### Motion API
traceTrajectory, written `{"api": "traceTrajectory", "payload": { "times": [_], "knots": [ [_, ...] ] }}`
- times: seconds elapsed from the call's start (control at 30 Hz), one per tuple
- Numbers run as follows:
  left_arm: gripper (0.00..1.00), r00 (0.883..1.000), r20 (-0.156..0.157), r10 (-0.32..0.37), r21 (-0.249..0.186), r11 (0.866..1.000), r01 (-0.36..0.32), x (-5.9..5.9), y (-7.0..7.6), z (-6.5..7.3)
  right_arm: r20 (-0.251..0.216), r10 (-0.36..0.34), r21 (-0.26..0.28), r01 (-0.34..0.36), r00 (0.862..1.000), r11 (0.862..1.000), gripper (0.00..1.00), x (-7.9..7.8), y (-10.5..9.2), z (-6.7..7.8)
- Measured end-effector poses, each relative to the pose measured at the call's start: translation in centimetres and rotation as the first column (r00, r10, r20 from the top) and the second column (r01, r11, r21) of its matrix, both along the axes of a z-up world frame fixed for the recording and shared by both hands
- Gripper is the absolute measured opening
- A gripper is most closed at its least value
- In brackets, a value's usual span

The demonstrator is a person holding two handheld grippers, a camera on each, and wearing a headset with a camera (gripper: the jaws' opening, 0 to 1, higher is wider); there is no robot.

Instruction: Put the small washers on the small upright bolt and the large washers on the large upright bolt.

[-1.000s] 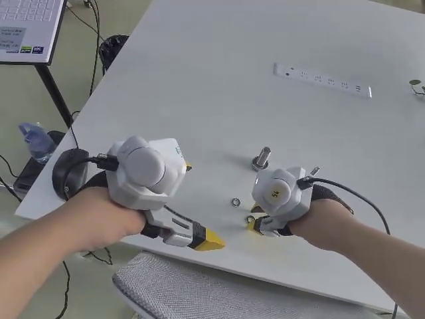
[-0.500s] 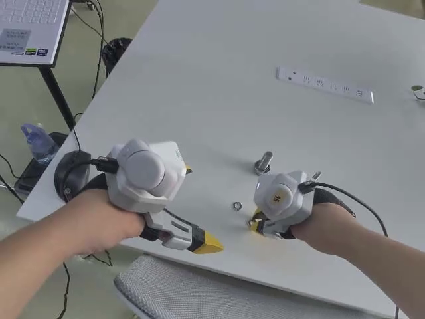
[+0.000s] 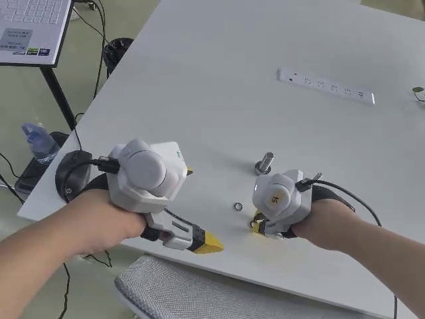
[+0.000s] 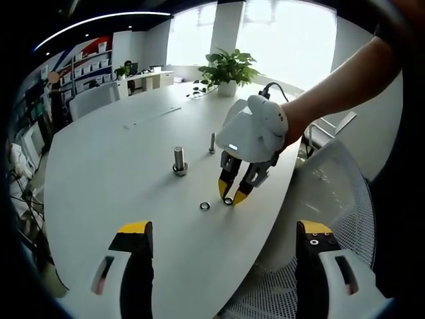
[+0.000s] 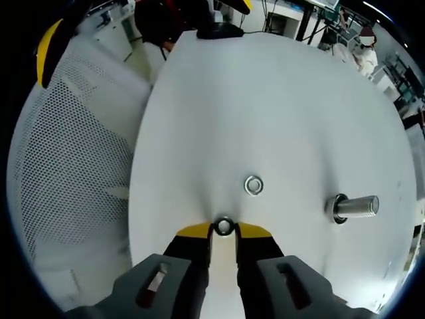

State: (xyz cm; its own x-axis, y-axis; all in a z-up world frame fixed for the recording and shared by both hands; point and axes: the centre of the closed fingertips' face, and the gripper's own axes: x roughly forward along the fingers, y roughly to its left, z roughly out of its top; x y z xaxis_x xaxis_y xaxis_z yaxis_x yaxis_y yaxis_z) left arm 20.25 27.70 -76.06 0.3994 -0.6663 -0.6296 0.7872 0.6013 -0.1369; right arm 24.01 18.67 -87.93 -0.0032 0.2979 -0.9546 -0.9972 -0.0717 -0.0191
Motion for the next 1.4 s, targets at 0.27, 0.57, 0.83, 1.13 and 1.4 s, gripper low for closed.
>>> {"api": "traceTrajectory", "payload": {
  "times": [0.27, 0.57, 0.83, 1.13, 1.4],
  "knots": [
    [0.89, 1.0, -0.004, 0.006, -0.006, 1.0, -0.006, 0.0, 0.0, -0.1, -0.004, -0.004, -0.015, 0.004, 1.0, 1.0, 0.14, 0.2, 0.0, -0.1],
    [0.89, 1.0, 0.006, 0.003, -0.008, 1.0, -0.003, 0.3, -0.3, 0.4, -0.01, -0.053, -0.027, 0.052, 0.999, 0.998, 0.12, 0.4, 0.1, -0.2],
    [0.89, 1.0, 0.01, 0.005, 0.0, 1.0, -0.005, 0.5, -0.2, 0.4, -0.017, -0.064, -0.021, 0.063, 0.998, 0.998, 0.12, 0.2, 0.1, -0.1],
    [0.88, 1.0, 0.014, -0.002, 0.007, 1.0, 0.002, 0.7, -0.5, 0.4, -0.021, -0.115, -0.003, 0.115, 0.993, 0.993, 0.12, 1.3, -1.1, 1.0],
    [0.89, 1.0, 0.028, 0.006, 0.007, 1.0, -0.007, 1.3, -1.1, 1.1, -0.044, -0.157, -0.01, 0.157, 0.987, 0.988, 0.12, 2.0, -3.6, 2.0]
  ]
}}
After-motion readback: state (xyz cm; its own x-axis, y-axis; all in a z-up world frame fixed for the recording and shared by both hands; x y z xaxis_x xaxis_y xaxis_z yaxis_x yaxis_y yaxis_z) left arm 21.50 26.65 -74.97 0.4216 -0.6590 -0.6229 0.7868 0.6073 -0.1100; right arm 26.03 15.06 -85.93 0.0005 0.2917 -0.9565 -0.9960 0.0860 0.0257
